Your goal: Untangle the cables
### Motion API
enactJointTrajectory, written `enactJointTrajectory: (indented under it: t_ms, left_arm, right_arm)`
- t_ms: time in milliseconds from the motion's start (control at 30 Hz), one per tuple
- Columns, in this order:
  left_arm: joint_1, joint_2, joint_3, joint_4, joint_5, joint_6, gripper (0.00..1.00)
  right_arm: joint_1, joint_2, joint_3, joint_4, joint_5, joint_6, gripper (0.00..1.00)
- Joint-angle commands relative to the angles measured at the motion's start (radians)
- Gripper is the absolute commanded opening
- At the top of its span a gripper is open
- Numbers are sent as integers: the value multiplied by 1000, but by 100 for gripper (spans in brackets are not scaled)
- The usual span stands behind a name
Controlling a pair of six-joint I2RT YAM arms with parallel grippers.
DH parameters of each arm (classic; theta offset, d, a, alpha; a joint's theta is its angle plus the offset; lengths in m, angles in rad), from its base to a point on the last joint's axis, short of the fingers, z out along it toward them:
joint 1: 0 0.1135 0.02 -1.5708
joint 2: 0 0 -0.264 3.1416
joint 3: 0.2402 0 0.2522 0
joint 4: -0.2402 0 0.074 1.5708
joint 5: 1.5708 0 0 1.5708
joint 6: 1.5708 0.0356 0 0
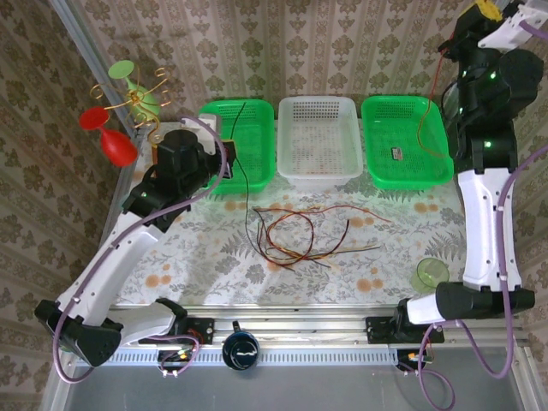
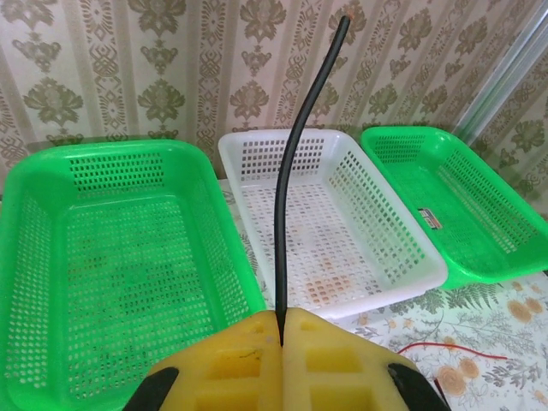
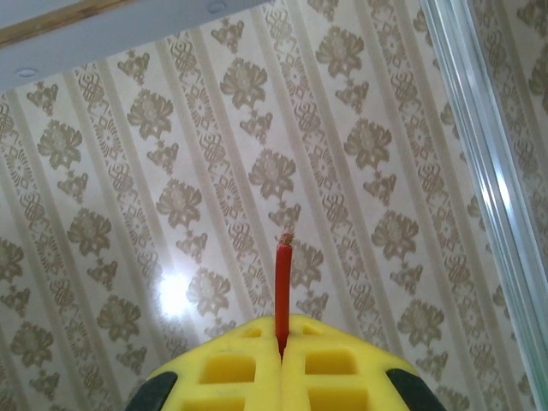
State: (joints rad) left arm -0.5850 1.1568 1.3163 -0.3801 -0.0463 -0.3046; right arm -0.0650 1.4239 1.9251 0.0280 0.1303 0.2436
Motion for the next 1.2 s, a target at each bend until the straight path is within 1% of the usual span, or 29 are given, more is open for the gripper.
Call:
enactJointTrajectory:
  t_ms: [0,133,267,467,633,867,1067,1167]
  left_arm:
    - [-19,1,-6,58,-25,-25,0]
    - [-34,9,-11,61,-33,-31,0]
    - [-45,5,-21,62,-43,-35,0]
    - [-53,-4,-33,58,-58,-44,0]
    - [-59,-2,-44,67,-56,-55,0]
    - [-84,20,-50,78,-51,-63,0]
    - [-86,15,-60,90,-58,-66,0]
    - [-85,14,-58,85,-55,-63,0]
  right_arm:
    - [-42,49,86,101,-12,-56,0]
    - [-91,147,185,135,-22,-49,0]
    - [-111,246,285,144,-47,-14,0]
    - [-111,317,284,198,-93,32,0]
    - [-111,338,230,241,-112,3,0]
    - [-120,337,149,236,-99,-29,0]
    - [-117,301,-90,222,-106,-50,0]
    - [-99,278,-214,212,-61,-63,0]
